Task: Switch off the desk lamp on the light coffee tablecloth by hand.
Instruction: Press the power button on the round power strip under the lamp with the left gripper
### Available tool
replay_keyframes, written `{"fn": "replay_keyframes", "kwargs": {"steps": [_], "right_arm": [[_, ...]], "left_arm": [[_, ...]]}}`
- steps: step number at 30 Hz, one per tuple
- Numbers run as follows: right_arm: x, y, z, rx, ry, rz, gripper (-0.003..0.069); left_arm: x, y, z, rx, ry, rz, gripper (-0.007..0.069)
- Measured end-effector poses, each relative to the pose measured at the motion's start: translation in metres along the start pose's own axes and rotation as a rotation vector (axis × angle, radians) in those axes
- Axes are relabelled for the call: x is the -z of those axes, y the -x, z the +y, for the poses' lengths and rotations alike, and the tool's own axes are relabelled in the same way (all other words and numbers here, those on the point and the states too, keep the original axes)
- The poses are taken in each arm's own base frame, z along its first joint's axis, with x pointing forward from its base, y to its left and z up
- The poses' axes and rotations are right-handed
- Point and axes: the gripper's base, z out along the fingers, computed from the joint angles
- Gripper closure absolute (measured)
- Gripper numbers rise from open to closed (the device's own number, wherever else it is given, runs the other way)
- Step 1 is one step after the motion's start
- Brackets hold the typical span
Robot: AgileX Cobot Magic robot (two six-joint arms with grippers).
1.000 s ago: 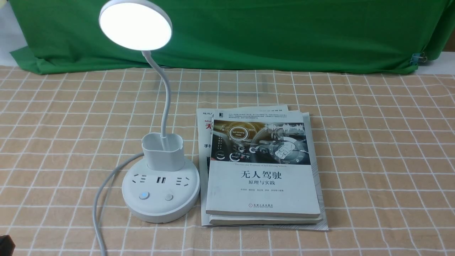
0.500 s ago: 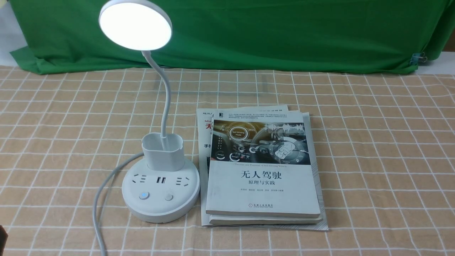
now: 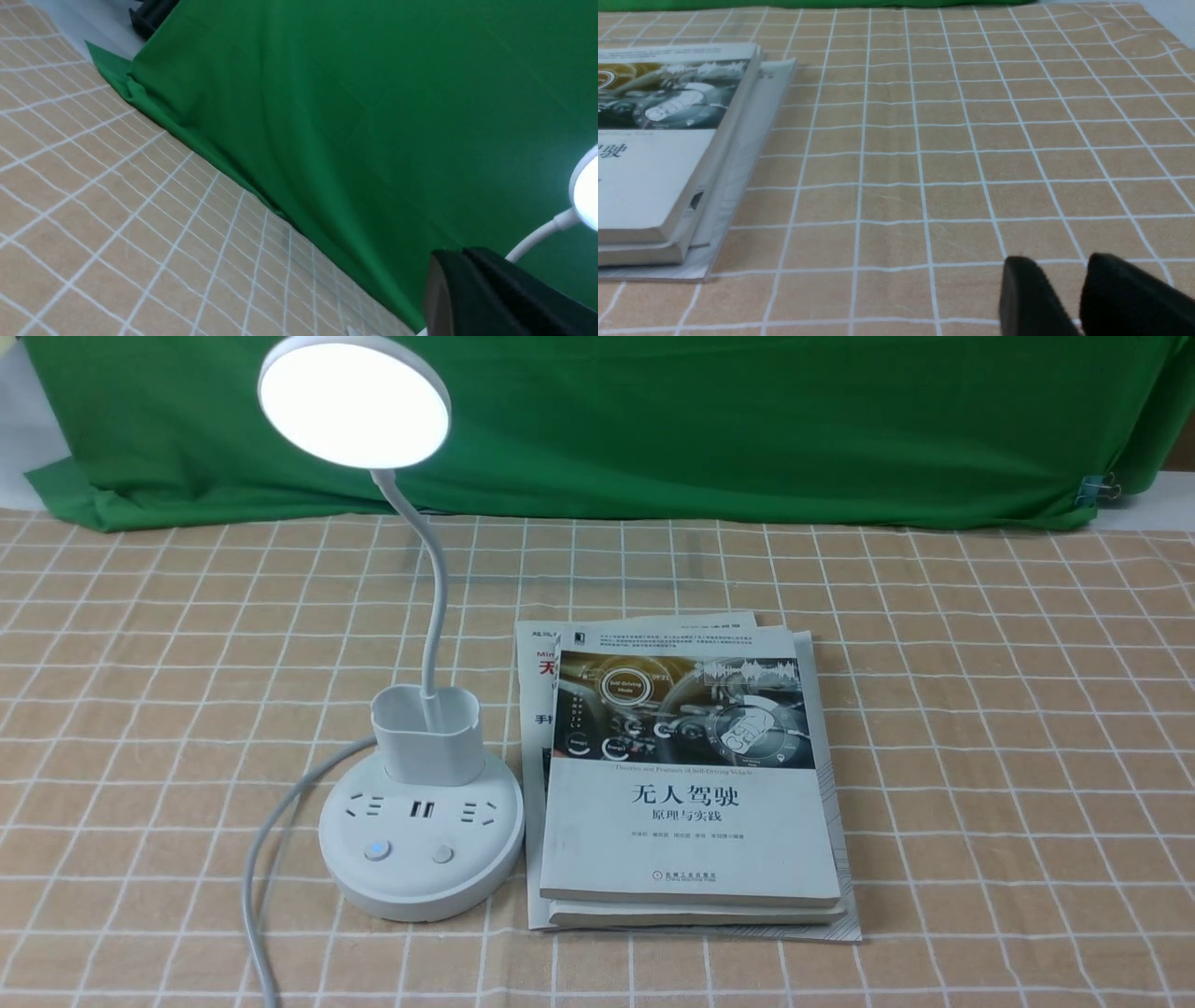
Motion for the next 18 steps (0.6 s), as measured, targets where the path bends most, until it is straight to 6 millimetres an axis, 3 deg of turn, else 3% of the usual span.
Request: {"fn": "replay_keyframes", "kwargs": {"steps": [5, 9, 12, 13, 16, 18], "right_arm": [[0.000, 0.000, 0.000, 0.000, 0.000, 0.000, 0.0416], [0.000, 0.000, 0.000, 0.000, 0.000, 0.000, 0.0416], [0.000, 0.000, 0.000, 0.000, 0.000, 0.000, 0.0416], [0.000, 0.000, 0.000, 0.000, 0.000, 0.000, 0.0416], [0.000, 0.000, 0.000, 0.000, 0.000, 0.000, 0.0416], [0.000, 0.000, 0.000, 0.000, 0.000, 0.000, 0.0416]], "left_arm": [[0.001, -0.005, -0.006, 0.010, 0.011, 0.142, 0.0624], [-0.008, 0.018, -0.034, -0.110, 0.018, 0.308, 0.0624], [-0.026, 0.023, -0.047, -0.232, 0.072, 0.575, 0.0624], [-0.027, 0.025, -0.049, -0.244, 0.070, 0.587, 0.0624], [-0.056, 0.019, -0.054, -0.377, 0.104, 0.974, 0.0624], [-0.072, 0.016, -0.055, -0.394, 0.106, 1.082, 0.0624]]}}
